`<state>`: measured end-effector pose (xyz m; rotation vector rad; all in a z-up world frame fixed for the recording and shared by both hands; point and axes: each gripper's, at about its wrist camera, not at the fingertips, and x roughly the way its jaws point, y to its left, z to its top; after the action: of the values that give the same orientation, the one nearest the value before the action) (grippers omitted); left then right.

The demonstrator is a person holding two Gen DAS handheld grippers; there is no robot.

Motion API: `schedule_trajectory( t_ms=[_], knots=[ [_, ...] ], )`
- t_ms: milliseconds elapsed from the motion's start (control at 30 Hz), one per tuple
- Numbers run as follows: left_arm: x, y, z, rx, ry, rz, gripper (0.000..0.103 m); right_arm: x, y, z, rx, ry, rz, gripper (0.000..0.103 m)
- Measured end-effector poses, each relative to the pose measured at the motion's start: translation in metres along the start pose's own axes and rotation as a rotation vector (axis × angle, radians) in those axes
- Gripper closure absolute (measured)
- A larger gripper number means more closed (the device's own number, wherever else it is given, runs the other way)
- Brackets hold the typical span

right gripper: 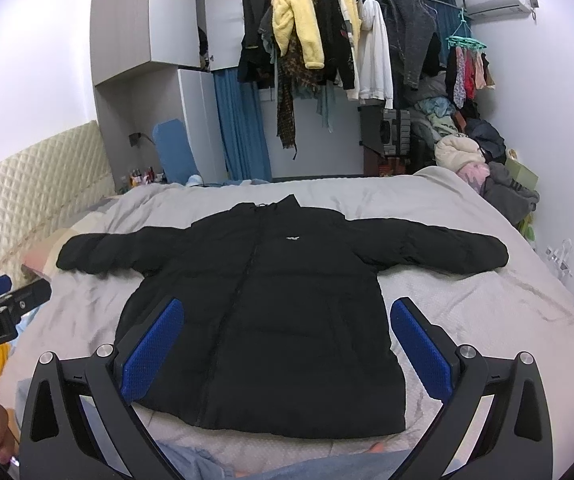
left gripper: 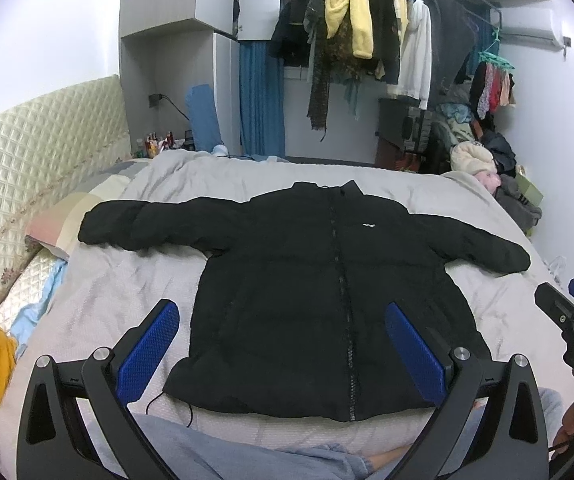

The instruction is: Fold large clothes

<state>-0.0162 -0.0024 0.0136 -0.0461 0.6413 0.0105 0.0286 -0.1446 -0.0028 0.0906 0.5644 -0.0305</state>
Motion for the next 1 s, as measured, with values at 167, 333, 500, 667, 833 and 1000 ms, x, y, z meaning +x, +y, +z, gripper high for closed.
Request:
schedule_trajectory(
  t_ms=[167, 333, 500, 667, 833, 1000],
  knots=[
    [0.002, 0.002, -0.003, -0.004, 0.001, -0.003, 0.0, 0.004, 0.002, -0.001, -0.015, 0.012, -0.007, 0.0],
    [0.006, 0.001, -0.002, -0.005, 0.014, -0.008, 0.0, 0.004, 0.003, -0.001, -0.012, 0.019, -0.007, 0.0],
    [0.008, 0.002, -0.001, -0.007, 0.018, -0.017, 0.0, 0.006, 0.002, 0.0, -0.006, 0.023, -0.011, 0.0],
    [0.009, 0.002, 0.0, -0.011, 0.019, -0.023, 0.0, 0.005, 0.002, -0.002, -0.001, 0.019, -0.015, 0.0],
    [0.011, 0.002, 0.0, -0.022, 0.024, -0.032, 0.0, 0.007, -0.001, -0.006, 0.011, 0.027, -0.017, 0.0],
    [0.012, 0.004, 0.0, -0.03, 0.03, -0.036, 0.0, 0.009, -0.004, -0.006, 0.022, 0.031, -0.01, 0.0]
  ],
)
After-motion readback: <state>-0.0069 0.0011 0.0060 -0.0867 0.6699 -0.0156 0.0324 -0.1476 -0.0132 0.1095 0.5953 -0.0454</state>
